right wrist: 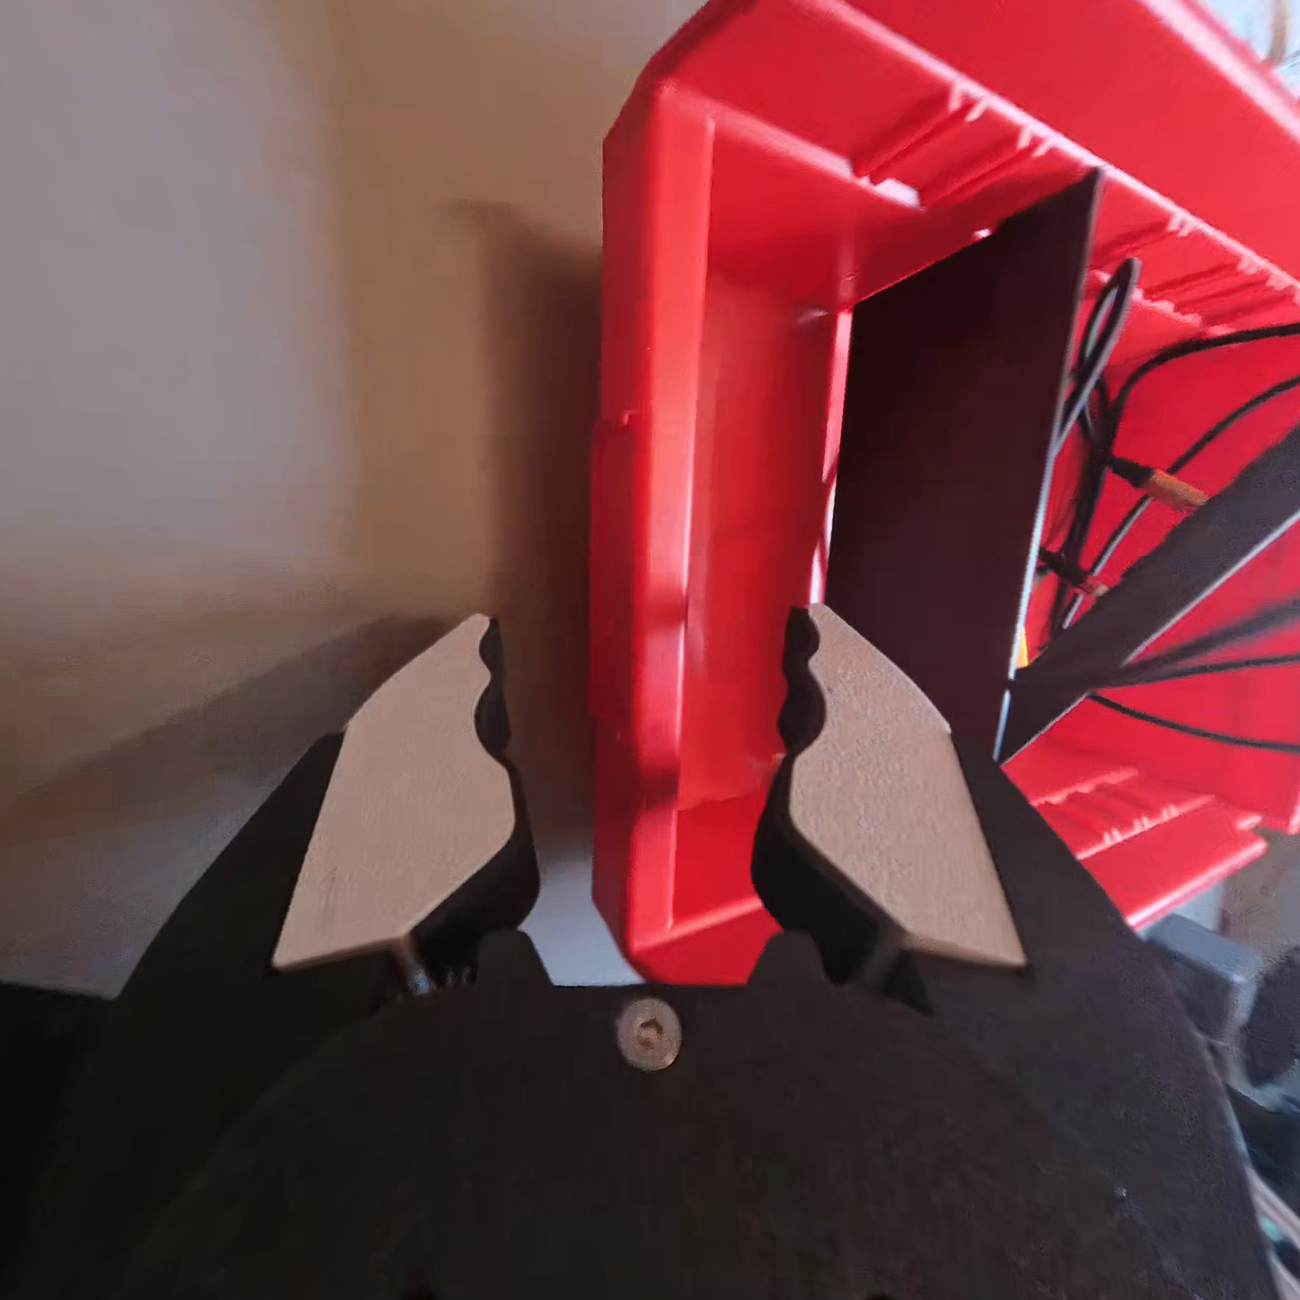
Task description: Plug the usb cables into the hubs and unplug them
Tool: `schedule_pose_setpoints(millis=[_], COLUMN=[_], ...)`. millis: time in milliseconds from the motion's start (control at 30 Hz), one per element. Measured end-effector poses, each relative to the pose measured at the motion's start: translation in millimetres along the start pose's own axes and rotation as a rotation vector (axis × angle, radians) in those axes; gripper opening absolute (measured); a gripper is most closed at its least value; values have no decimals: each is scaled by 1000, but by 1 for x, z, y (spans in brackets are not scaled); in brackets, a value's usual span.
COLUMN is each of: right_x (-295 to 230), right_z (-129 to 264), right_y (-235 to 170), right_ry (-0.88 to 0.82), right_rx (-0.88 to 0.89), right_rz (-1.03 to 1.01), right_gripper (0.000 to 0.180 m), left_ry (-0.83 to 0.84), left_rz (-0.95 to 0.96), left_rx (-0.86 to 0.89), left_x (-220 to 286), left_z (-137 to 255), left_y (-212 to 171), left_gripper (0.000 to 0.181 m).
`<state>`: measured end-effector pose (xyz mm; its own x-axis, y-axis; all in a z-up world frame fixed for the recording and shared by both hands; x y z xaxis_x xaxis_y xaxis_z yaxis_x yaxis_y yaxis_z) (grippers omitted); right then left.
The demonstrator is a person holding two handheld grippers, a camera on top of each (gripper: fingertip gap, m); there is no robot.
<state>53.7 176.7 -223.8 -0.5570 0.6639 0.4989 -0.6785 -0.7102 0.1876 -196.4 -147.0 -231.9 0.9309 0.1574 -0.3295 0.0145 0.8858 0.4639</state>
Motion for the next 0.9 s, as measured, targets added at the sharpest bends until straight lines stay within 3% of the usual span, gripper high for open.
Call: schedule_pose_setpoints(millis=[33,67,167,367,667,800,900], right_x=[2,3,1,-29,-114,-142,-133], right_z=[-8,-14,-26,-12,41,87,139], right_y=[2,4,12,17,38,58,53], right_ry=[4,21,34,-11,-46,-29,-89], right_rx=[-45,-87,-140,-59,86,339,616], right_rz=[16,33,121,186,270,157,-105], right_gripper=[74,70,31,30,32,31,31], left_ry=[17,24,3,24,-62,-139,-315], left_rz=[-24,-51,-174,-325,-624,-492,-245], left_rx=[-73,-107,-72,36,276,410,549], left_x=[-2,-3,4,29,86,88,93], left_z=[-10,-16,-23,-34,-57,-40,2], left_y=[-8,-11,-3,33,120,134,128], left_gripper=[69,54,31,30,31,37,37])
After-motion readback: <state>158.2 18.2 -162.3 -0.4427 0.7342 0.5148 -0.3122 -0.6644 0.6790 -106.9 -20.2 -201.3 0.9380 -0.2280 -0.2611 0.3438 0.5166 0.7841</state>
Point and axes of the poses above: each gripper's, where its closed fingertips meet, z back along the fingers, y out of its top, x = y × z across the jaws, the point moved 5 cm from there along z, back along the fingers, and after that the axes turned 12 degrees about z, right-handed, at the moved point
